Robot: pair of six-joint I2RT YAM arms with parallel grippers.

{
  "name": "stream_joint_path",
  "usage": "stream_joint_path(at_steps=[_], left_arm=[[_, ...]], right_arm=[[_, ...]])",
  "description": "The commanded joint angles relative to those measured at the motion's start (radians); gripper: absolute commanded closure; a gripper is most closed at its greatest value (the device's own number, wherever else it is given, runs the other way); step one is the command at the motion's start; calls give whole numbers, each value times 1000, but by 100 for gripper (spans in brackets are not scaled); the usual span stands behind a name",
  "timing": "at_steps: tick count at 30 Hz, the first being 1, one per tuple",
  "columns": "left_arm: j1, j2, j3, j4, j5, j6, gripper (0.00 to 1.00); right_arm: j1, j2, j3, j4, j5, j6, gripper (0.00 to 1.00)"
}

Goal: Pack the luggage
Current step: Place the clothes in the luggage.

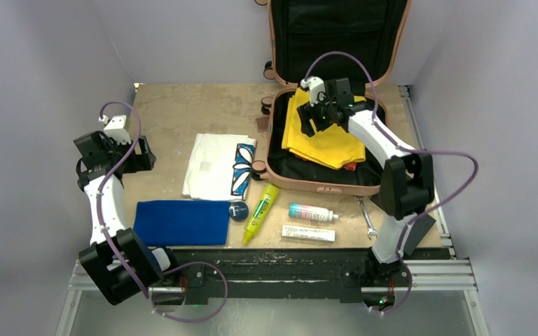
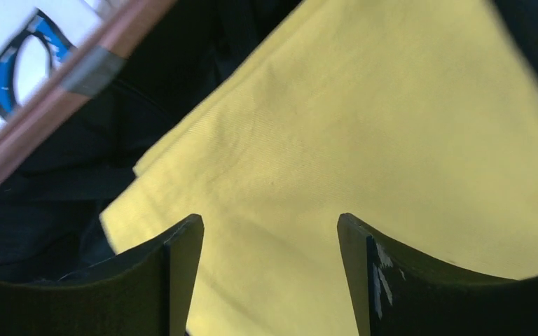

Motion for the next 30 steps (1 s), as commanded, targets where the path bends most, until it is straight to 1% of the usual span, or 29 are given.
stream_joint_path(at_steps=[1,4,7,8,9,11,14,17,24,30], left_arm=[[9,-20,-10,24,25,25,17],[9,-20,-11,27,25,24,17],[10,-18,-10,27,28,20,17],[10,-18,-12,30,30,20,17],[10,-18,-13,29,30,19,17],[10,-18,-13,26,31,17,17],[8,-21,-13,23,28,17,17],[10,-29,-11,20,27,17,17],[8,-35,-10,17,25,19,17],[9,-25,-10,23,28,9,17]], right_arm=[[10,-211,-45,136,13,-105,23],[43,-241,-74,90,-1,-216,18],[107,-246,-128,57,36,-313,13],[126,-248,-151,63,50,-335,12],[146,-252,-177,74,64,-350,5],[187,-257,-223,115,104,-373,2],[239,-241,-270,171,172,-385,1],[265,-201,-268,193,238,-384,1],[275,-176,-282,254,359,-388,1],[283,-153,-290,257,393,-405,1]])
